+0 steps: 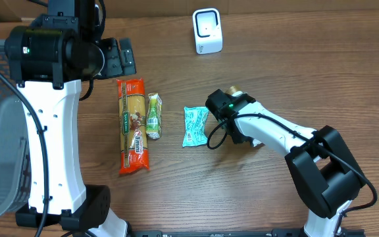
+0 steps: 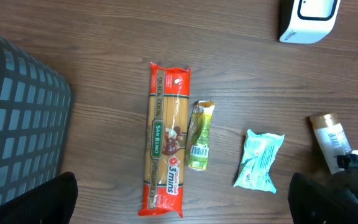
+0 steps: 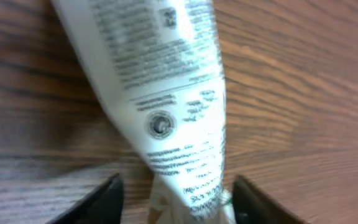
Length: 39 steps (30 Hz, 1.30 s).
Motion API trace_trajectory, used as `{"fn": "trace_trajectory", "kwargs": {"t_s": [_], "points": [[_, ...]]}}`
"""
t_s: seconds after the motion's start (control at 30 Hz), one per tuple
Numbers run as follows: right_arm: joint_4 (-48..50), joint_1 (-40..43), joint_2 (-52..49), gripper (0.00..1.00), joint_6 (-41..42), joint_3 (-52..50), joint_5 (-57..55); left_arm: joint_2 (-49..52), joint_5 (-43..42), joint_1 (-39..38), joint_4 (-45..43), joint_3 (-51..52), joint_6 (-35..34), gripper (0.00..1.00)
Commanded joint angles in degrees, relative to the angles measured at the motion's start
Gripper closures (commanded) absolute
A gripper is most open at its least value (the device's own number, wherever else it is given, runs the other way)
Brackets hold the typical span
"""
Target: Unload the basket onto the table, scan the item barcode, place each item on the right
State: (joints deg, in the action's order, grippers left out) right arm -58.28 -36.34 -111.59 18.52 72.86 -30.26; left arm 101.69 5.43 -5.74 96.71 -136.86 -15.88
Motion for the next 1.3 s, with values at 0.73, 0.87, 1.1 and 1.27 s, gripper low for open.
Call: {"fn": "trace_trajectory", "kwargs": {"t_s": [0.73, 0.87, 1.1, 1.27], "points": [[0.57, 25.49, 7.85, 0.00, -28.89, 5.07, 51.74, 0.22, 0.55, 0.04, 0.09, -0.11, 1.09, 0.00], [3.54, 25.62, 6.36, 0.00, -33.62, 1.97, 56.19, 0.22, 0.55, 0.04, 0.09, -0.11, 1.09, 0.01], [5.14, 25.38, 1.38, 0.00, -33.62, -0.59, 57.42, 0.22, 0.55, 0.04, 0.09, -0.11, 1.09, 0.00], [3.78, 25.35, -0.98, 0.01, -33.86, -0.59, 59.12, 0.22, 0.52, 0.04, 0.09, -0.11, 1.09, 0.00]]}}
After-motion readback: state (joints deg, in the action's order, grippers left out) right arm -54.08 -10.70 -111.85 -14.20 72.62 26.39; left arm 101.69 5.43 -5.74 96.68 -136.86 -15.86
